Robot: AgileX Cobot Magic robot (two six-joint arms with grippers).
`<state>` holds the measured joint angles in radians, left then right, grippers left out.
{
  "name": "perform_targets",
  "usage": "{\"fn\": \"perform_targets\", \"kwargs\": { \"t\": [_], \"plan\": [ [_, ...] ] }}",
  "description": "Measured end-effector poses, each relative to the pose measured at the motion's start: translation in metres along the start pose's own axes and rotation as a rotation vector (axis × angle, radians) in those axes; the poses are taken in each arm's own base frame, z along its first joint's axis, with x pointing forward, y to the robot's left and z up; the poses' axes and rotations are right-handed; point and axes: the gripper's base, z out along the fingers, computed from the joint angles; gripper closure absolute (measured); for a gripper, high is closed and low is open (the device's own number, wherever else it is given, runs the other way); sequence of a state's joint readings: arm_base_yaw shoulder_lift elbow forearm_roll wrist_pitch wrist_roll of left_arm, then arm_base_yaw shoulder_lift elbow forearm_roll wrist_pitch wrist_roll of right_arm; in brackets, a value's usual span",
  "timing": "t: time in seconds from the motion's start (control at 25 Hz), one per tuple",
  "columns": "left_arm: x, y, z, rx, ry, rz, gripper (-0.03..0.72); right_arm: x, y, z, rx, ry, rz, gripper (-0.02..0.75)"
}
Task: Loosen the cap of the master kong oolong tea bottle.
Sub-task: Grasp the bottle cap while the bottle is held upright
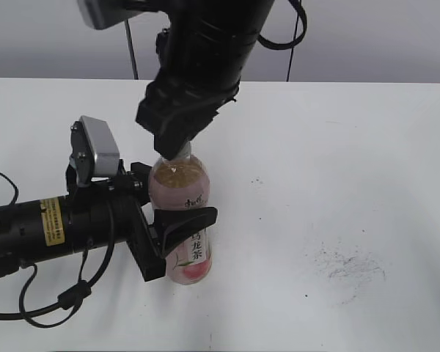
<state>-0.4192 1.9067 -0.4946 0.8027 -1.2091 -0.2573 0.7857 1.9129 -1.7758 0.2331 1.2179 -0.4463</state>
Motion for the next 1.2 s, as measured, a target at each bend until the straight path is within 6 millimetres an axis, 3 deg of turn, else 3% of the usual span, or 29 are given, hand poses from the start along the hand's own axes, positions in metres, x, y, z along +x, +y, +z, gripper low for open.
{"fn": "perform_targets", "kwargs": {
  "t": [0.56,0.92,1.08,1.2],
  "plan": [
    [0.000,0.000,0.000,0.000,0.002,0.000,0.261,-0.001,0.001,0.000,-0.004,-0.009,-0.819,0.469],
    [0.001,-0.001,0.000,0.010,0.007,0.006,0.261,-0.006,0.017,0.003,0.002,0.013,-1.578,0.469],
    [0.001,-0.001,0.000,0.010,0.007,0.006,0.261,-0.007,0.019,0.003,0.003,0.021,-1.665,0.469],
    [0.001,-0.001,0.000,0.011,0.008,0.007,0.261,-0.007,0.019,0.003,0.008,0.031,-1.540,0.460]
  ]
}}
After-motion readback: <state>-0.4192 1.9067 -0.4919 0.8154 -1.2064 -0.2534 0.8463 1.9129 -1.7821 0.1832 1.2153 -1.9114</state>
